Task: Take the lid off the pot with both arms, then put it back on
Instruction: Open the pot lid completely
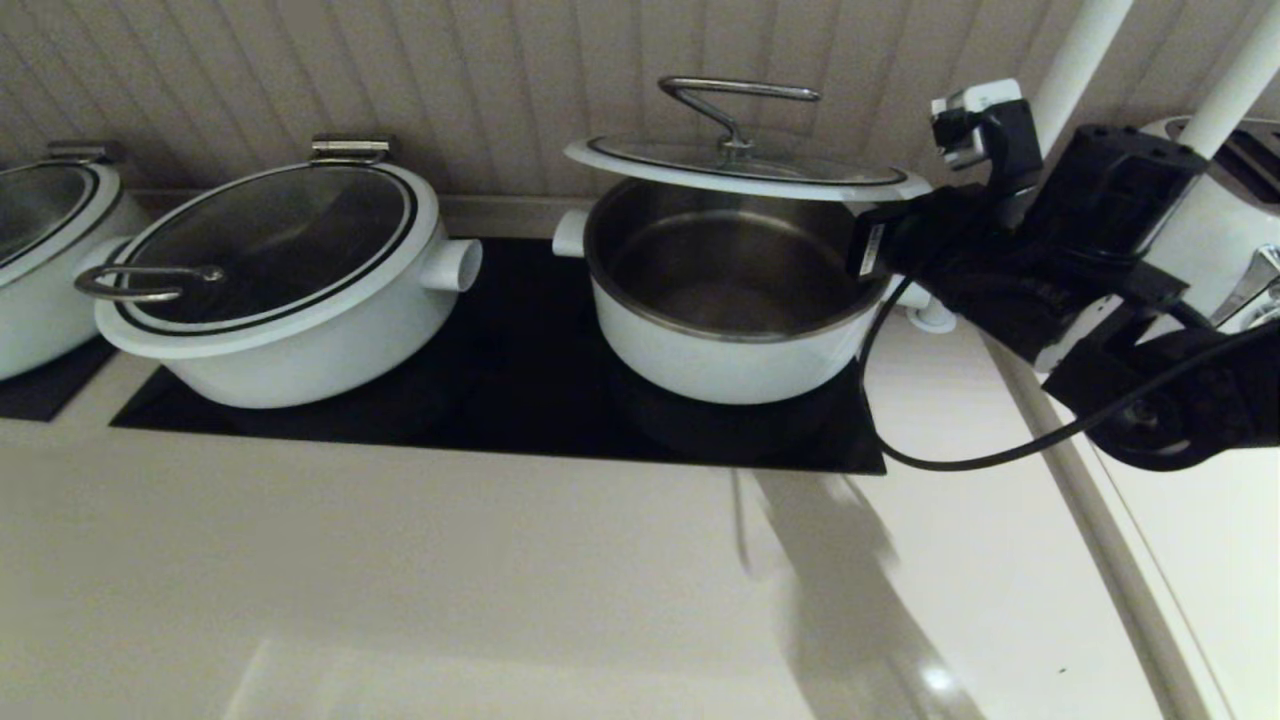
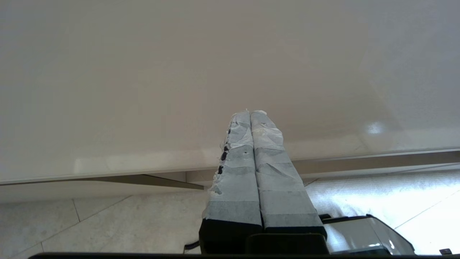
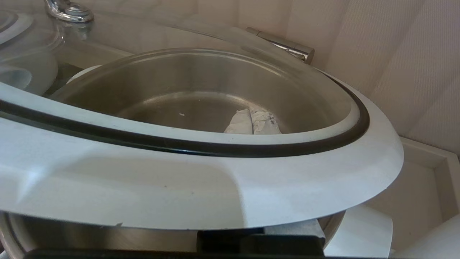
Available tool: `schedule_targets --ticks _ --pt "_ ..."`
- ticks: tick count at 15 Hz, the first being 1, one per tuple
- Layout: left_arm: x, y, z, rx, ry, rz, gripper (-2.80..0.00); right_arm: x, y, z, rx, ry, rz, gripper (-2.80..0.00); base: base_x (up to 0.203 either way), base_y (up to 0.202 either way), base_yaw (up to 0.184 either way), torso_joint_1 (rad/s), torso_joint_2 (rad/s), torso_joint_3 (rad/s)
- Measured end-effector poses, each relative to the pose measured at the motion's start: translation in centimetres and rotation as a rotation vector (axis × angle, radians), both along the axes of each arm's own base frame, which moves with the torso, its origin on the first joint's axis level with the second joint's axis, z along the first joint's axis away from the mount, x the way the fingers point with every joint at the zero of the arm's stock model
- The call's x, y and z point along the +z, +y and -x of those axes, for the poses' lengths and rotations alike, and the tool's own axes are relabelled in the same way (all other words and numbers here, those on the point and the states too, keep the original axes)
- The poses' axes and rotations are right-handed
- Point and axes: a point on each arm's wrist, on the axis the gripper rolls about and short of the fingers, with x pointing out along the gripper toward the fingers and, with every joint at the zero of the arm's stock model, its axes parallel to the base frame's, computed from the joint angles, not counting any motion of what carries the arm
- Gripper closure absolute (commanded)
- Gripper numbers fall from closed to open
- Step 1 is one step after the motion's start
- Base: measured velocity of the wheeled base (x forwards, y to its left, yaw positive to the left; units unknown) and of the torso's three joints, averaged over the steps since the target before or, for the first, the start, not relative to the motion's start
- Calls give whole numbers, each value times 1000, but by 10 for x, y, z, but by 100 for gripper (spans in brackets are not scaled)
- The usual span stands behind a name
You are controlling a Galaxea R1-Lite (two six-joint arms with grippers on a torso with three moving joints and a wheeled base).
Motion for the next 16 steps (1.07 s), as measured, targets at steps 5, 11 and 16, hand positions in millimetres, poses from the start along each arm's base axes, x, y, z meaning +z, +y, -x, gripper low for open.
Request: schedule_targets --ticks 5,11,16 --pt "0 0 0 1 0 4 0 0 0 0 -1 -1 0 0 0 0 0 0 0 0" --pt "0 0 6 115 -70 22 0 4 -1 -1 -5 -12 5 0 0 0 0 0 0 0" --pt "-1 0 17 120 -236 49 0 11 -1 -1 -8 -39 6 0 0 0 0 0 0 0"
